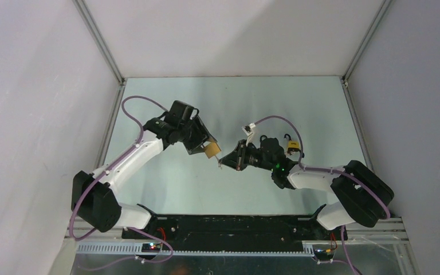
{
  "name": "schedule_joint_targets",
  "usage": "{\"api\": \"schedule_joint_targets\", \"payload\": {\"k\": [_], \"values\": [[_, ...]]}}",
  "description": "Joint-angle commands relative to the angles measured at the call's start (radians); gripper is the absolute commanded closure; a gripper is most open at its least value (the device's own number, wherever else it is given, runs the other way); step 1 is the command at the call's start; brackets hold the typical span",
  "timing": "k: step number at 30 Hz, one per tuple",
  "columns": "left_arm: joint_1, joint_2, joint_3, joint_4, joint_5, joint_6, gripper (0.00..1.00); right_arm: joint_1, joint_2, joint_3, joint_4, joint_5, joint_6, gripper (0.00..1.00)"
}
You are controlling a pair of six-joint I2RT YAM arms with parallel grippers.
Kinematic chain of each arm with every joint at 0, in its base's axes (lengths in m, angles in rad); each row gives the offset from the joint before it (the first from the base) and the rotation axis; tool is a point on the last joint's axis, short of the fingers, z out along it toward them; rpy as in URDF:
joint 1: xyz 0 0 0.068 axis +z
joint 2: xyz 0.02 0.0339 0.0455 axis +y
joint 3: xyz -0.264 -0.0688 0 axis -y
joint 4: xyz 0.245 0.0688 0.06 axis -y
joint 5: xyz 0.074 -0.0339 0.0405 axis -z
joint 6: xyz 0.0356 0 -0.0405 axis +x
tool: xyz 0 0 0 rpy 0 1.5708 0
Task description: Unlock with the key
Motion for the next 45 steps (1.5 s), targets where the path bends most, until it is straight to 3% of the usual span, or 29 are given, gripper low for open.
{"api": "schedule_joint_targets", "payload": {"k": [1, 10, 22, 30, 45], "values": [[-0.003, -0.008, 0.013, 0.019, 0.118, -0.040, 1.00, 0.016, -0.038, 0.022, 0.091, 0.084, -0.044, 1.00], [0.005, -0.001, 0.032, 0.023, 0.164, -0.075, 1.00, 0.057, -0.042, 0.022, 0.118, 0.164, -0.092, 1.00], [0.007, -0.004, 0.019, 0.022, 0.185, -0.045, 1.00, -0.025, -0.145, 0.045, 0.013, 0.100, -0.051, 1.00], [0.002, -0.045, 0.006, 0.047, 0.161, -0.130, 1.00, 0.064, -0.164, 0.050, -0.062, 0.243, -0.043, 1.00], [-0.011, -0.129, -0.063, 0.128, 0.195, -0.290, 1.00, 0.128, -0.098, -0.069, 0.331, 0.365, -0.103, 1.00]]}}
